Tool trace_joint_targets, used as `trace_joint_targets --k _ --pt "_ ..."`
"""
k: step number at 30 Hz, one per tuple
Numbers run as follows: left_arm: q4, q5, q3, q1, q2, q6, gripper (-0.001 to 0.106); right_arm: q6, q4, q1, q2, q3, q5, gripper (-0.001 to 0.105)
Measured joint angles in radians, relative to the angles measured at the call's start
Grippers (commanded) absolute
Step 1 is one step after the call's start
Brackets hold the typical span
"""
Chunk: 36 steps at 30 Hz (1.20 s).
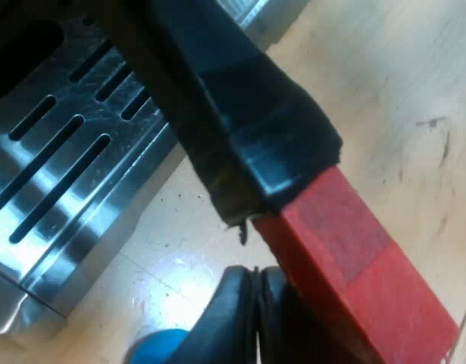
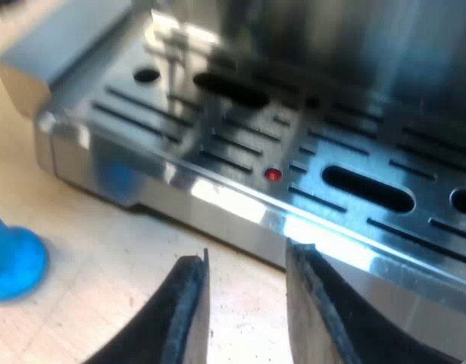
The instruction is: Put the handle in the coffee machine
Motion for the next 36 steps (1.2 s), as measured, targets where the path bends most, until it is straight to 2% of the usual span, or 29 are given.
trace_joint_targets --k 4,6,9,15,20,22,26,36 --pt "-0.026 -0.008 0.033 -0.014 -0.021 -0.045 0.0 0.003 0.006 0.0 -0.045 0.0 -0.002 0.03" --pt "-0.041 -0.04 0.046 -0.048 -0.024 -0.062 0.0 0.003 0.012 0.0 -0.074 0.0 -0.025 0.03" --pt "-0.079 -0.067 0.052 -0.096 -0.024 -0.102 0.0 0.004 0.013 0.0 -0.154 0.0 -0.129 0.03" --pt "-0.107 -0.079 0.056 -0.141 -0.024 -0.132 0.0 0.004 0.012 0.0 -0.189 0.0 -0.153 0.03" --pt "-0.123 -0.081 0.059 -0.146 -0.024 -0.142 0.0 0.004 0.012 0.0 -0.189 0.0 -0.155 0.03" --pt "-0.176 -0.088 0.059 -0.146 -0.024 -0.2 0.0 0.004 0.012 0.0 -0.189 0.0 -0.155 0.03" --pt "-0.198 -0.093 0.059 -0.146 -0.024 -0.281 0.0 0.004 0.012 0.0 -0.189 0.0 -0.155 0.03" --pt "-0.208 -0.069 0.062 -0.146 -0.024 -0.397 0.0 0.004 0.012 0.0 -0.189 0.0 -0.155 0.03"
